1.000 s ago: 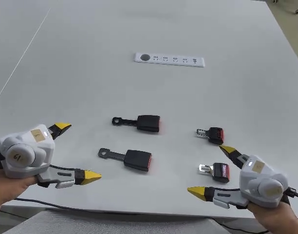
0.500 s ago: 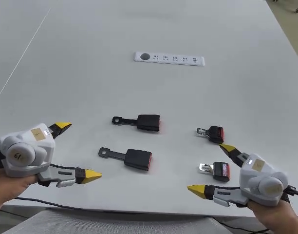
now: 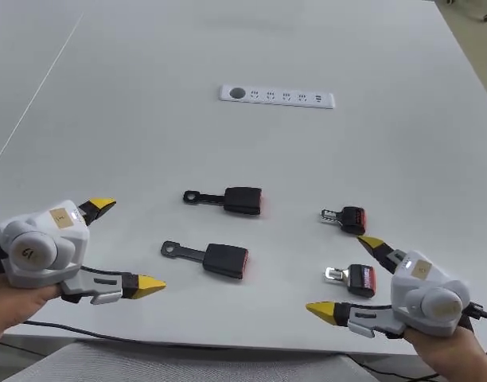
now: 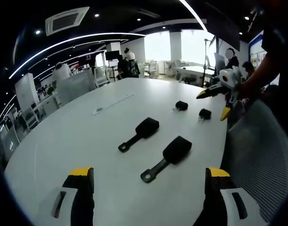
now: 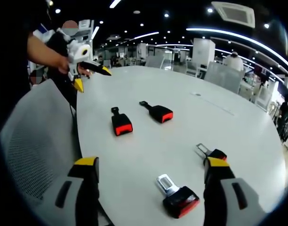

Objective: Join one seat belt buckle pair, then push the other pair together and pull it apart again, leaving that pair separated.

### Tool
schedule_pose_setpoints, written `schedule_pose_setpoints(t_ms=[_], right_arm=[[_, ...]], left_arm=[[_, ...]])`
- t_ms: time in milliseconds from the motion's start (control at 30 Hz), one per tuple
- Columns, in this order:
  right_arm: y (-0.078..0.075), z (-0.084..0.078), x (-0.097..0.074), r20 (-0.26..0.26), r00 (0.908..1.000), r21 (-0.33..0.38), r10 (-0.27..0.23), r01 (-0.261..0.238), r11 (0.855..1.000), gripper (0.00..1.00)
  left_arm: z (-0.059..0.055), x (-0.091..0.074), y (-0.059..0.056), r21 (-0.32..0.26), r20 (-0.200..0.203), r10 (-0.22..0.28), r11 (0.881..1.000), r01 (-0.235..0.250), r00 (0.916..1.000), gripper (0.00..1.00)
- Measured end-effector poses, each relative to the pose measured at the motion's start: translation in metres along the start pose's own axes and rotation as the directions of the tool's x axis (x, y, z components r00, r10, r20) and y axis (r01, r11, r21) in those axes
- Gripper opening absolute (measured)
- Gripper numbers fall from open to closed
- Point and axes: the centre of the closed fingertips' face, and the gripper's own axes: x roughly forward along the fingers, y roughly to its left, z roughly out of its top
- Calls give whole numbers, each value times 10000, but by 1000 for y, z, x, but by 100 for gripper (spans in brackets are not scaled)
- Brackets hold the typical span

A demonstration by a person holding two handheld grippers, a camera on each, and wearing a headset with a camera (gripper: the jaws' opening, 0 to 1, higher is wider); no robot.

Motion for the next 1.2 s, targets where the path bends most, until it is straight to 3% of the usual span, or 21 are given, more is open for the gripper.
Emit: schedule_pose_setpoints(t_ms=[700,1200], right_arm=[[-1,-6,-5,-140,9999,-73,-17,16,10000,93],[-11,-14,-12,-366,9993,-92,-86,83,9999,91]], left_arm=[[-1,0,-3,123,-89,-73,9999,74,9999,100],[6,11,-7,300,-134,-301,9991,305,9995,99]])
